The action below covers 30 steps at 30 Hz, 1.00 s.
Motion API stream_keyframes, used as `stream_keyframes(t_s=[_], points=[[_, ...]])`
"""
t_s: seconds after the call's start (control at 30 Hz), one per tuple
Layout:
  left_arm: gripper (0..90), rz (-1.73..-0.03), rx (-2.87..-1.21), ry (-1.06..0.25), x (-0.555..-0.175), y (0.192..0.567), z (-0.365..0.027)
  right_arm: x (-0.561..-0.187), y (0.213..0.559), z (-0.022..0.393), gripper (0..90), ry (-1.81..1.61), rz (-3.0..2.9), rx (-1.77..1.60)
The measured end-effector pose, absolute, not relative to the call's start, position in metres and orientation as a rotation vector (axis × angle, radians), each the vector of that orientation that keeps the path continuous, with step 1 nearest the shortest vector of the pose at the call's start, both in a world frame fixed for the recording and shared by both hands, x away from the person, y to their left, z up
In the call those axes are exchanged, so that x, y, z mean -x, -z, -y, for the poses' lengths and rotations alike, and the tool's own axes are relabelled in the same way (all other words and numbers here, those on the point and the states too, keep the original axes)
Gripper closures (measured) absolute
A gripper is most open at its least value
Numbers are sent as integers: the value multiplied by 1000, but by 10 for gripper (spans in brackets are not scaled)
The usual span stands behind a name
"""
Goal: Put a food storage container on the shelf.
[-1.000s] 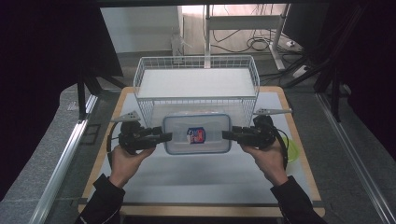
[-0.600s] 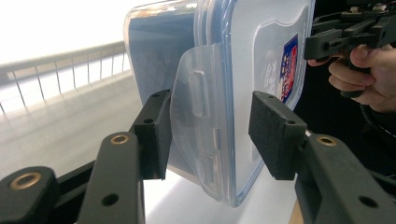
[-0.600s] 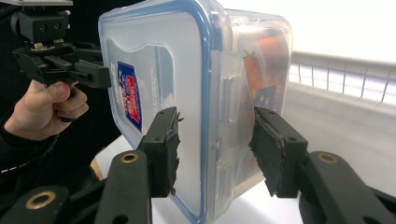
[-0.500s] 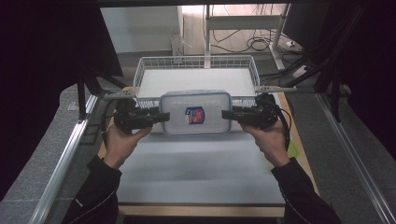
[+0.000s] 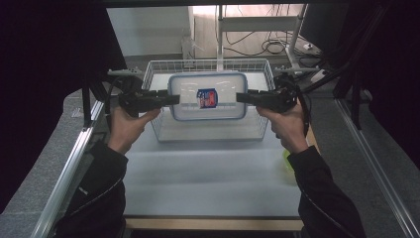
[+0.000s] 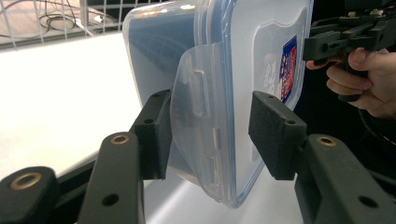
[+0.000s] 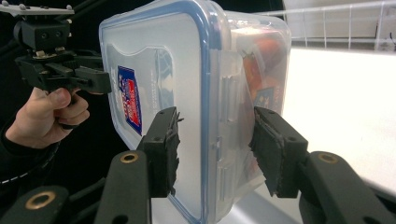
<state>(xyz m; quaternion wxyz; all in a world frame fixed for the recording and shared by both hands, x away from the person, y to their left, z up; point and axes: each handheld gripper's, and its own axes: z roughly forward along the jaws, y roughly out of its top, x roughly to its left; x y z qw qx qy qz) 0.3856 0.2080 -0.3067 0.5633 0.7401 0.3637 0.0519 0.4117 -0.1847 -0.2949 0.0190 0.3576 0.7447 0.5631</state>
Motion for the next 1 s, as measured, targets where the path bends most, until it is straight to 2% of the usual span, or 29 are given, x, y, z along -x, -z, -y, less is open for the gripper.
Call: stream_keyframes(t_s=[0.53,1.0], points=[[505,-866,-1722,-113,-428,288,-212,-450,276,180,524,-1770,-2275,-1156],[496,-936,-1722,-93,-451,307,-207,-480,295,181,520,-1796,-2256,-1245]])
